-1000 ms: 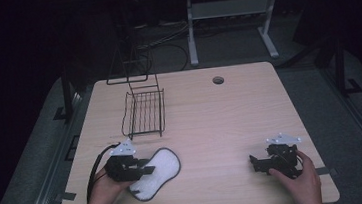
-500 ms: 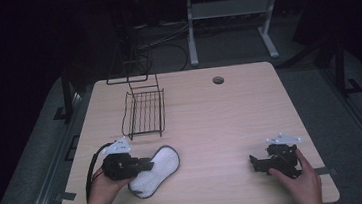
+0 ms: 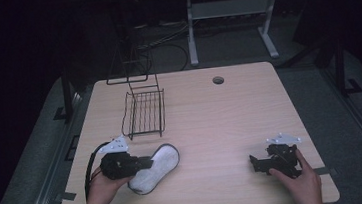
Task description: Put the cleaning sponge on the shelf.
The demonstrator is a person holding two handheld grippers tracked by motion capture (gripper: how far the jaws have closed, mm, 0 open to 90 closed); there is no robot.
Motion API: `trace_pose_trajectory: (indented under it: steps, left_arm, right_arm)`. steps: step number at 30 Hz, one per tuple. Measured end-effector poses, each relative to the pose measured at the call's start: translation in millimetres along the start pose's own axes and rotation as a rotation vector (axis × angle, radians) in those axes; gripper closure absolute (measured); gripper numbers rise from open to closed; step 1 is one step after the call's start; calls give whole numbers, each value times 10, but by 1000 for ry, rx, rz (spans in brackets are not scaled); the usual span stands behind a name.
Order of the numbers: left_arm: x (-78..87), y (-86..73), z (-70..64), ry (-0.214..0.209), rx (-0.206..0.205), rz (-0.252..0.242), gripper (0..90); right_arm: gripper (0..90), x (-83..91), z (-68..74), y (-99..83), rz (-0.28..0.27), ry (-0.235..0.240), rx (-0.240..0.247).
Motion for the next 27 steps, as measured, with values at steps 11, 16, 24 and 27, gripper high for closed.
trace_pose_trajectory:
  steps: [11,16,24,27]
  left_arm:
    - [95,92,8,13,4,-46,801]
    - [155,132,57,26,11,-68,800]
    - [241,190,201,53,33,-101,799]
    - [254,204,236,58,38,-111,800]
  right_arm:
    - [0,0,0,0,0,0,0]
    - [0,0,0,0,0,0,0]
    - [0,0,0,0,0,0,0]
    - [0,0,0,0,0,0,0]
Point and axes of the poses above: each handheld gripper's, and its own axes: x roughly backward along the jaws, y roughly out of its top, z roughly to its left, the point moved 4 cm from there along -x, roughly forward along the jaws, and after that the axes turned 5 degrees about -x, right-handed, at the moved point
